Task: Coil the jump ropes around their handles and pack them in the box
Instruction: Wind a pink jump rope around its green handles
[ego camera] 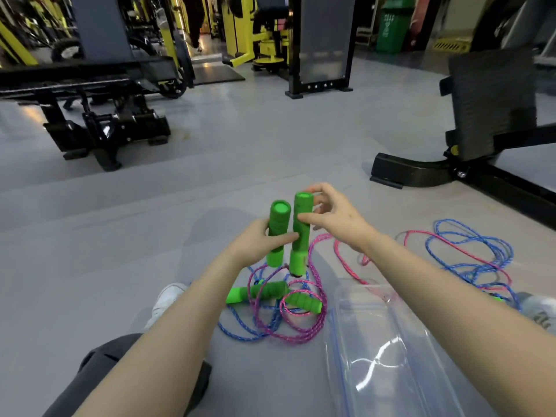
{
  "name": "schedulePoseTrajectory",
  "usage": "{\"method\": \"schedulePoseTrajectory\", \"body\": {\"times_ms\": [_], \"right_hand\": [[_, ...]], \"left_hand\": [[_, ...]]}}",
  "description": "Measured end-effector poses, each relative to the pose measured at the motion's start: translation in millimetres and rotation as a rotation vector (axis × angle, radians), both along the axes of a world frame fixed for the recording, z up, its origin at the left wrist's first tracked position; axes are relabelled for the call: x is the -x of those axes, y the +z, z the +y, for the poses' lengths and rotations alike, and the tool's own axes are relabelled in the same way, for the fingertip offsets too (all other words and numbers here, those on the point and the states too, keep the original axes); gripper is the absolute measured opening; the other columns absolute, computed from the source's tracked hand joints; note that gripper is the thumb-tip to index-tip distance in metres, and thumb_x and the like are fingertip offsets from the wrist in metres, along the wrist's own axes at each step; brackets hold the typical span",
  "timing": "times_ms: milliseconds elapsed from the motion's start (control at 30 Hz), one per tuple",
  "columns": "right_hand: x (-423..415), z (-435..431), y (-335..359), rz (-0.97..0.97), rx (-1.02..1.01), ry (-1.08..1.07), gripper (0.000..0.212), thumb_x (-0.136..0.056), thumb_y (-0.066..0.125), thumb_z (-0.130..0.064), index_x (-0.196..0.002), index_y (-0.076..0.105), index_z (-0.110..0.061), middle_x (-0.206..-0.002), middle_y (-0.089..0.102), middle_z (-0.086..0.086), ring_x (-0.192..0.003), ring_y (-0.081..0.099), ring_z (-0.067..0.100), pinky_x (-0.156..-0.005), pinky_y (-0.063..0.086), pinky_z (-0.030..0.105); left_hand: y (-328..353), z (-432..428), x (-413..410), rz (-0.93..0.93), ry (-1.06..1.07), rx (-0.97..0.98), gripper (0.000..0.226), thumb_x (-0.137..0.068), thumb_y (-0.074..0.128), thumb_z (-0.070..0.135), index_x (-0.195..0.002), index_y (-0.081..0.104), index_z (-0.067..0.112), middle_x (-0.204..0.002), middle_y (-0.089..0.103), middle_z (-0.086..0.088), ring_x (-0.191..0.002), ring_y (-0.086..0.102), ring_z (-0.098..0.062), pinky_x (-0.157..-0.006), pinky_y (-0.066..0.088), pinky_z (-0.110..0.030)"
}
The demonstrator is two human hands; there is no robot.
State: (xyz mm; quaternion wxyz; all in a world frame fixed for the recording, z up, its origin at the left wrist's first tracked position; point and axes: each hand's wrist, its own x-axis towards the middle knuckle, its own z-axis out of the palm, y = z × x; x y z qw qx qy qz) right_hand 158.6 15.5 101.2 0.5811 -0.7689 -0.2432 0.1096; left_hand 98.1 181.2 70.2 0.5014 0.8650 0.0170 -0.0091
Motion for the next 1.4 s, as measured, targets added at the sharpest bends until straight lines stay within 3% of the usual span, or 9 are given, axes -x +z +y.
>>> {"method": "schedulePoseTrajectory", "body": {"times_ms": [67, 300, 500, 733, 833, 900, 1033, 1167, 1400], "right_hand": [[3.2, 0.2, 25.5, 0.006, -0.120, 0.035, 0.038, -0.081, 0.060, 0.011, -0.108, 0.051, -0.014, -0.093, 0.058, 0.004, -0.074, 0.051, 0.016, -0.067, 0.051, 0.026], [29.9, -16.5, 54.0, 0.142, -0.247, 0.129, 0.038, -0.089, 0.047, 0.004, -0.117, 0.056, -0.019, -0.108, 0.058, 0.011, -0.087, 0.062, 0.012, -0.081, 0.054, 0.024], [35.2, -11.4, 63.8, 0.083, -0.121, 0.110, 0.076, -0.075, 0.066, -0.006, -0.141, 0.033, -0.025, -0.133, 0.048, 0.003, -0.120, 0.049, 0.015, -0.103, 0.041, 0.032], [52.0, 9.5, 76.3, 0.022, -0.095, 0.171, 0.021, -0.077, 0.071, -0.001, -0.089, 0.062, -0.015, -0.074, 0.065, -0.002, -0.059, 0.061, -0.002, -0.053, 0.046, 0.014], [52.7, -0.1, 77.4, 0.086, -0.026, 0.241, 0.018, -0.080, 0.068, 0.000, -0.085, 0.062, -0.017, -0.065, 0.066, -0.010, -0.057, 0.061, 0.001, -0.051, 0.045, 0.014], [48.8, -12.3, 78.0, 0.116, 0.048, 0.254, 0.021, -0.079, 0.069, 0.001, -0.087, 0.063, -0.018, -0.065, 0.066, -0.012, -0.058, 0.062, 0.003, -0.052, 0.046, 0.014], [48.3, -20.0, 75.2, 0.164, 0.252, 0.327, 0.022, -0.077, 0.069, 0.003, -0.079, 0.064, -0.019, -0.064, 0.068, -0.011, -0.059, 0.064, 0.003, -0.057, 0.050, 0.016], [53.8, -15.7, 70.9, 0.121, 0.452, 0.366, 0.017, -0.073, 0.074, -0.006, -0.078, 0.064, -0.019, -0.078, 0.067, -0.003, -0.075, 0.063, 0.012, -0.077, 0.052, 0.027], [51.6, -12.9, 54.6, 0.151, 0.545, 0.447, 0.018, -0.072, 0.075, -0.013, -0.074, 0.061, -0.024, -0.077, 0.066, -0.007, -0.077, 0.063, 0.011, -0.076, 0.048, 0.022]], "left_hand": [[22.3, -13.8, 0.8, -0.101, -0.061, 0.028, 0.025, -0.085, 0.070, 0.014, -0.105, 0.058, 0.022, -0.087, 0.062, 0.011, -0.072, 0.056, 0.012, -0.070, 0.043, -0.007], [49.3, -31.9, 11.4, -0.318, 0.110, 0.085, 0.030, -0.068, 0.068, 0.029, -0.092, 0.059, 0.043, -0.081, 0.066, 0.017, -0.074, 0.059, -0.001, -0.075, 0.049, -0.023], [100.2, -34.2, 21.3, -0.307, 0.190, 0.383, 0.017, -0.081, 0.072, 0.003, -0.084, 0.064, 0.017, -0.074, 0.067, 0.003, -0.064, 0.063, -0.003, -0.062, 0.051, -0.019], [141.7, -35.7, 39.8, -0.198, 0.056, 0.558, 0.008, -0.086, 0.066, 0.004, -0.092, 0.064, 0.010, -0.091, 0.065, -0.010, -0.080, 0.065, -0.016, -0.076, 0.054, -0.030], [136.1, -17.6, 48.7, -0.338, 0.098, 0.195, 0.059, -0.080, 0.075, 0.027, -0.132, 0.049, 0.016, -0.131, 0.055, 0.001, -0.120, 0.052, -0.012, -0.106, 0.038, -0.034], [130.9, 2.9, 55.7, -0.602, 0.156, -0.460, 0.098, -0.076, 0.074, 0.047, -0.151, 0.016, 0.021, -0.155, 0.023, 0.004, -0.143, 0.019, -0.010, -0.118, 0.011, -0.032], [117.1, 21.0, 58.9, -0.989, -0.326, -1.540, 0.092, -0.071, 0.072, 0.043, -0.147, 0.025, 0.021, -0.150, 0.034, -0.016, -0.139, 0.032, -0.029, -0.115, 0.012, -0.048], [94.3, 16.0, 60.3, -1.031, -0.499, -1.769, 0.059, -0.089, 0.042, 0.020, -0.146, 0.026, 0.022, -0.145, 0.041, -0.018, -0.132, 0.042, -0.036, -0.113, 0.018, -0.051], [81.4, 20.0, 58.9, -0.986, -0.503, -1.766, 0.079, -0.075, 0.066, 0.021, -0.143, 0.027, 0.037, -0.125, 0.050, -0.016, -0.112, 0.053, -0.042, -0.098, 0.041, -0.053]]}}
